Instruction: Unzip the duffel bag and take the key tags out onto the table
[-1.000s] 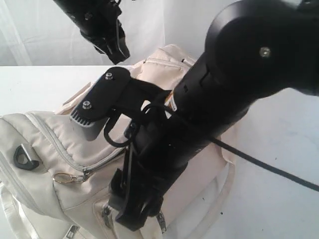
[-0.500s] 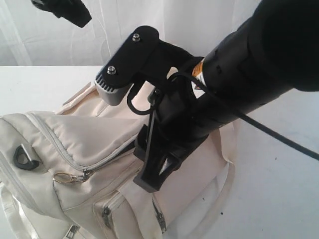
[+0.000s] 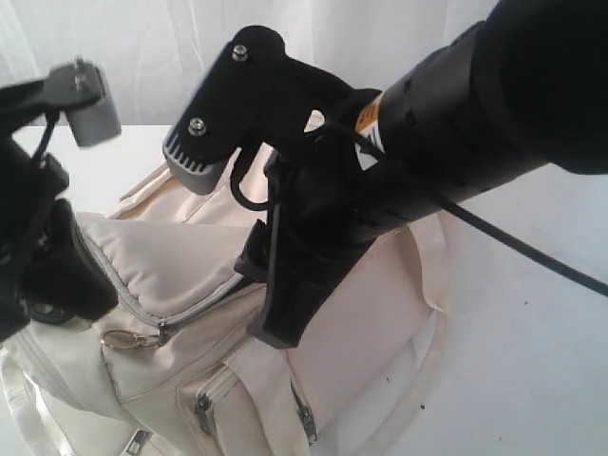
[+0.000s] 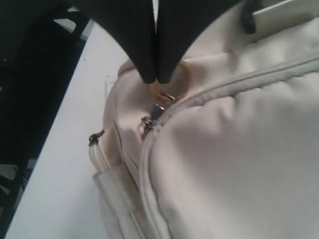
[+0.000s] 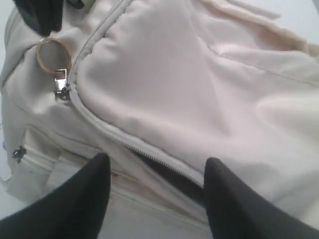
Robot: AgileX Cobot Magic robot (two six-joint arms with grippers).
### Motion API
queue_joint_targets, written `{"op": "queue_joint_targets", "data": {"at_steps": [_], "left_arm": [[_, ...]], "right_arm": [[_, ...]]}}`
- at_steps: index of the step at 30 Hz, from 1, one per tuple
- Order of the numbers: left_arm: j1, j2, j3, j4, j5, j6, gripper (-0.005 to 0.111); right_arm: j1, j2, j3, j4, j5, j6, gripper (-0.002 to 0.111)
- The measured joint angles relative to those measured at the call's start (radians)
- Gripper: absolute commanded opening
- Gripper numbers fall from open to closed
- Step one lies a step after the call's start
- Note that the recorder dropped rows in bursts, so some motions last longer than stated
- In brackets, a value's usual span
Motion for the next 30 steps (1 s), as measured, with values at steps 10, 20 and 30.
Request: {"op": "queue_joint_targets", "data": {"at_steps": [10, 20, 30], "left_arm": [[0.0, -0.008, 0.107, -0.009, -0.059, 0.029, 0.0], [0.0, -0.009, 0.108, 0.014, -0.102, 0.03, 0.021], [0.0, -0.009, 0.146, 0.02, -0.11, 0.14, 0.056]], "right_arm": [[0.0, 0.061, 0.0, 0.0, -0.076, -0.24, 0.053], [0.0, 0.085, 0.0, 0.0, -0.112, -0.361, 0.062], [0.0, 0.087, 0.0, -0.012, -0.083, -0.446, 0.062]]}}
